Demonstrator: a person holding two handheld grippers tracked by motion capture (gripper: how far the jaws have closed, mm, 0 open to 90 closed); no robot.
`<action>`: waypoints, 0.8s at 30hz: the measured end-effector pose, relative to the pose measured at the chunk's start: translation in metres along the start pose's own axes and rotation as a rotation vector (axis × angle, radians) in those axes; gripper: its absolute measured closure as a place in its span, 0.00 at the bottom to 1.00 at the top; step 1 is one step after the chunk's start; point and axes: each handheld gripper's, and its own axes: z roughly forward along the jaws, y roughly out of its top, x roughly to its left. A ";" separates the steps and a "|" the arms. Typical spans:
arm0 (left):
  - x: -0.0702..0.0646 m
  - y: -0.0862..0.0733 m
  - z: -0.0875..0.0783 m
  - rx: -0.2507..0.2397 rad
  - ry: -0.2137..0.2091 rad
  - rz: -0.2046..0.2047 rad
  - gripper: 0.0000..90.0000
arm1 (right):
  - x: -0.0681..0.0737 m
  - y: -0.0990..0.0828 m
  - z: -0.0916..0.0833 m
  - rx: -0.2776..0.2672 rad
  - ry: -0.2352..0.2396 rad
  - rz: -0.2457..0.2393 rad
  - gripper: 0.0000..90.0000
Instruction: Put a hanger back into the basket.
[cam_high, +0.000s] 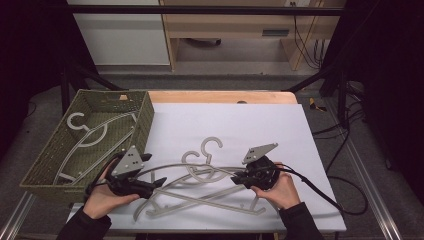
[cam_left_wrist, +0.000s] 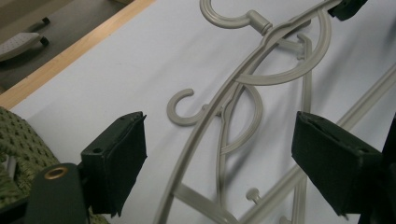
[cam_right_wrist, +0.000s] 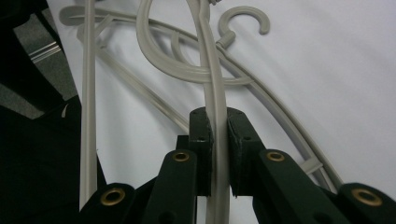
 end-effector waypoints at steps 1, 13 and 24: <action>-0.001 0.002 0.003 0.010 -0.012 0.007 0.21 | 0.000 0.000 0.000 -0.013 0.013 -0.007 0.91; -0.007 0.001 0.034 0.125 -0.071 0.086 0.39 | 0.008 -0.002 -0.007 -0.014 0.063 -0.064 0.91; -0.015 -0.007 0.048 0.200 -0.102 0.154 0.78 | 0.013 0.000 0.001 0.002 0.095 -0.106 0.91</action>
